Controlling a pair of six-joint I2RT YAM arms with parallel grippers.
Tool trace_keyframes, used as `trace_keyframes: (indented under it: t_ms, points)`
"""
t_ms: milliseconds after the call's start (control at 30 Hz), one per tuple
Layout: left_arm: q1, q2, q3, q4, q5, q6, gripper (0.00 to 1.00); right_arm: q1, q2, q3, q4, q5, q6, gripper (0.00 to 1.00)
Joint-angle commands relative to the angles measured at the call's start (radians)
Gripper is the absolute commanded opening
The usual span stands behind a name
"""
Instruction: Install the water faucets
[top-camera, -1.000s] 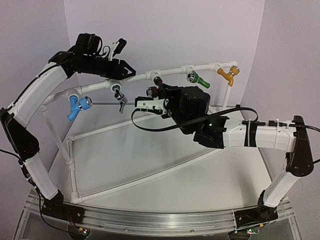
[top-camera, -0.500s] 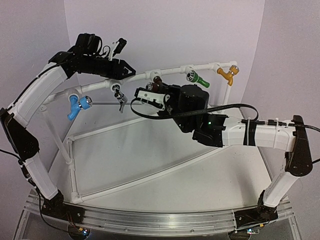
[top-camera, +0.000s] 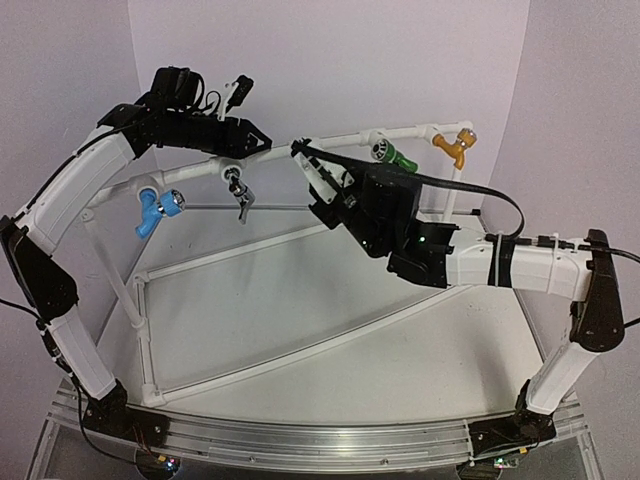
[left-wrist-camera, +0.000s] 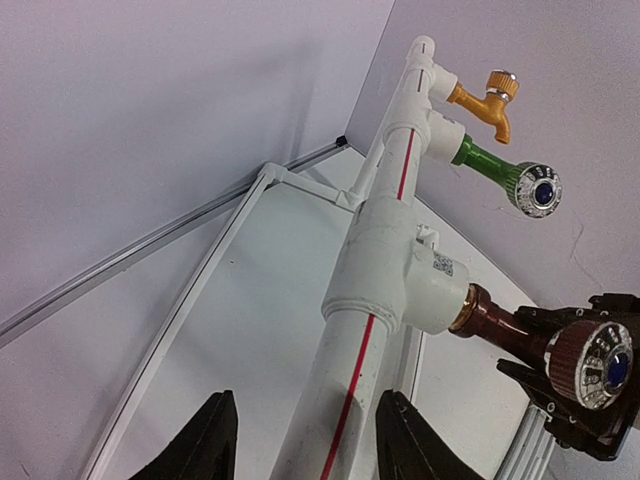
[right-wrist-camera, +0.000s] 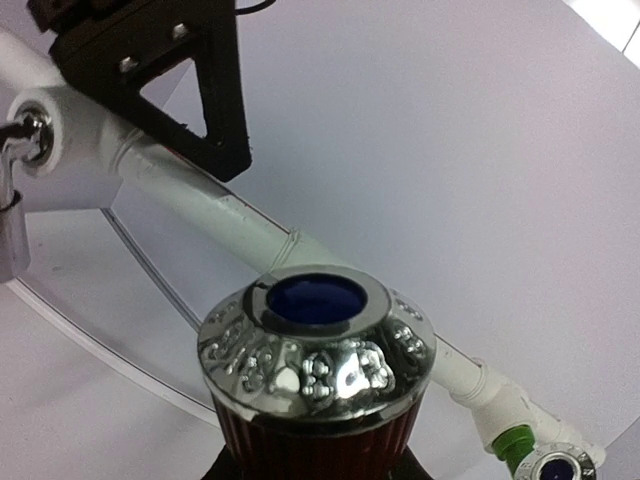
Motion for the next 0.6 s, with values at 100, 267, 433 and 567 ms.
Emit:
trace_keyframes:
  t_ms: [100,267,433,567]
  points:
    - [-0.017,0.011,-0.071,-0.199,0.058,-0.018,0.49,-0.085,0.008,0.054,0.064,0.022,0.401,0.0]
    - [-0.018,0.009,-0.082,-0.199,0.067,-0.02,0.48,-0.109,0.017,0.031,0.076,0.02,0.59,0.0]
    - [-0.019,0.002,-0.093,-0.195,0.07,-0.021,0.48,-0.13,0.021,0.018,0.078,0.018,0.82,0.0]
    - [-0.019,0.001,-0.094,-0.192,0.07,-0.024,0.48,-0.134,0.032,0.017,0.076,0.046,1.028,0.0]
